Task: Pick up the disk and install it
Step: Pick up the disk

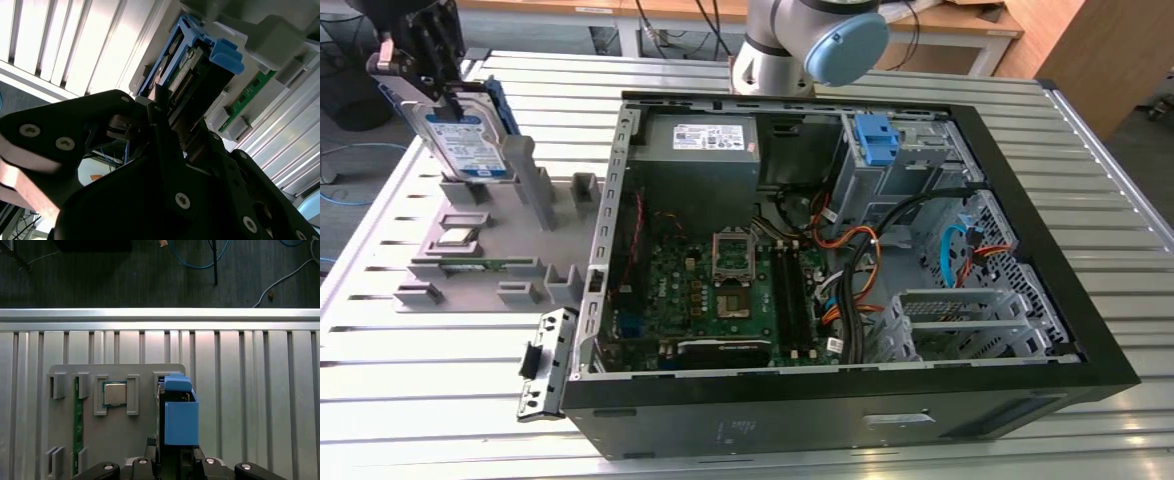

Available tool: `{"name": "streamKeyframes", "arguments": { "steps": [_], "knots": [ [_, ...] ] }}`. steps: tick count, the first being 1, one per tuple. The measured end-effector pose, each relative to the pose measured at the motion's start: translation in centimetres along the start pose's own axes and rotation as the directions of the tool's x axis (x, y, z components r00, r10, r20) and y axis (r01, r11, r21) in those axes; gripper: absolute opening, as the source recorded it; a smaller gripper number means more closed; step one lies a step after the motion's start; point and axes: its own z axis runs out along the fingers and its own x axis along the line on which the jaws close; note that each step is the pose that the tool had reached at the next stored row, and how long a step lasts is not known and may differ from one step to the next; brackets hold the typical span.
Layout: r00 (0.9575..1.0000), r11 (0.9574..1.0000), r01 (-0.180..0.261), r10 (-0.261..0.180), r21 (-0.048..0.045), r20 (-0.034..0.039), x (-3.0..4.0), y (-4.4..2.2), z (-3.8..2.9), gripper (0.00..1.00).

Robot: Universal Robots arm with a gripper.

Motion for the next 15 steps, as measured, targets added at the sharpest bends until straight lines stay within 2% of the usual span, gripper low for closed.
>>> {"name": "streamKeyframes", "arguments": {
  "steps": [7,15],
  "knots": [
    [1.0000,1.0000,0.000,0.000,0.0001,0.0001,-0.06,0.08,-2.11,0.35],
    [1.0000,1.0000,0.000,0.000,0.0002,-0.0001,-0.14,0.20,-4.86,0.35]
  ]
}}
